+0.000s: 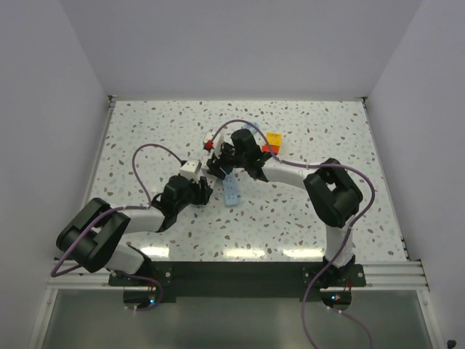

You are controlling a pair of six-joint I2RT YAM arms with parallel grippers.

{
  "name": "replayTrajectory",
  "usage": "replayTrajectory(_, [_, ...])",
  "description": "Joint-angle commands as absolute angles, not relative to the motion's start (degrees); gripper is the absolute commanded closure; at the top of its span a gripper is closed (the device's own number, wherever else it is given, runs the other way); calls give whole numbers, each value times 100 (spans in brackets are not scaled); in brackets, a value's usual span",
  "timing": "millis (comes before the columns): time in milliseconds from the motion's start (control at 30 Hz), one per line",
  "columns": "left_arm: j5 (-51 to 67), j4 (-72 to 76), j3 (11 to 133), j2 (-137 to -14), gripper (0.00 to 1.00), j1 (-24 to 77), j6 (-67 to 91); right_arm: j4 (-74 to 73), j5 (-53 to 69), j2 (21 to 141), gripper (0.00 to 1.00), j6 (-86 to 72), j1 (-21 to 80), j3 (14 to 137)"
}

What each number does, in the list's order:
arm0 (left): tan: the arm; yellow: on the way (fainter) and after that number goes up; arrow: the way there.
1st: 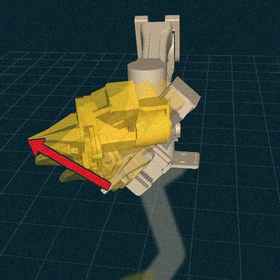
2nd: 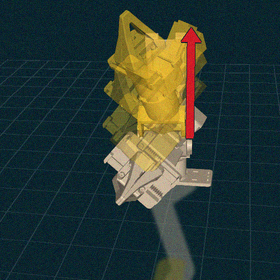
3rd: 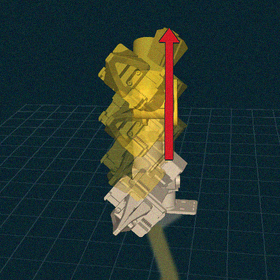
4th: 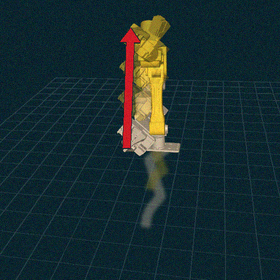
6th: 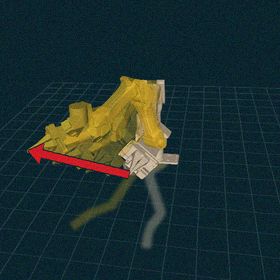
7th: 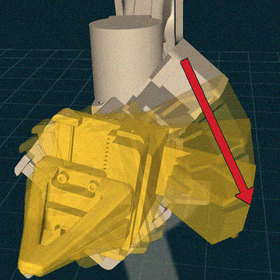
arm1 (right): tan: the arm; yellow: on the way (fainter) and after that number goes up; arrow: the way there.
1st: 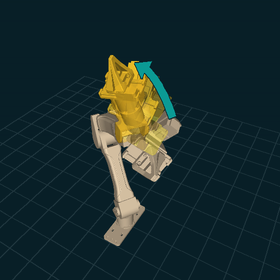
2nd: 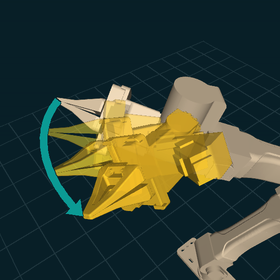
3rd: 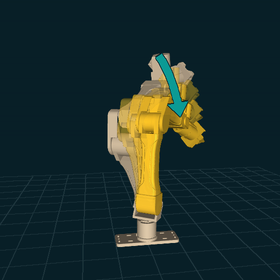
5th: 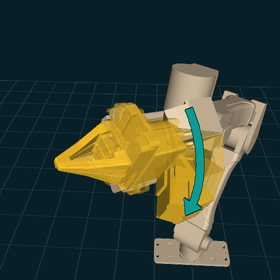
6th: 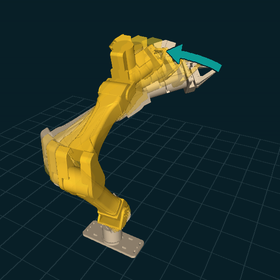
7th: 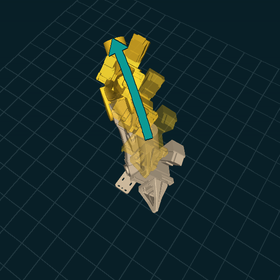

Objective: Insert the plug

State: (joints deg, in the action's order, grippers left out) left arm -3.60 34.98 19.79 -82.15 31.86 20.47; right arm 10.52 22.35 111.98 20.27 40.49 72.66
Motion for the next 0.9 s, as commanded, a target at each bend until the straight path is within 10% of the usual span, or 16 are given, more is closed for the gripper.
replayTrajectory(0, [-115, 3146, 1776, -8078, 100, 3068, 2285, 360, 1705, 11197, 80, 2074, 3981, 7031])
replayTrajectory(867, [237, 3682, 1292, -7419, 100, 2795, 2259, 1045, 1143, 10907, 81, 844, 3981, 5916])
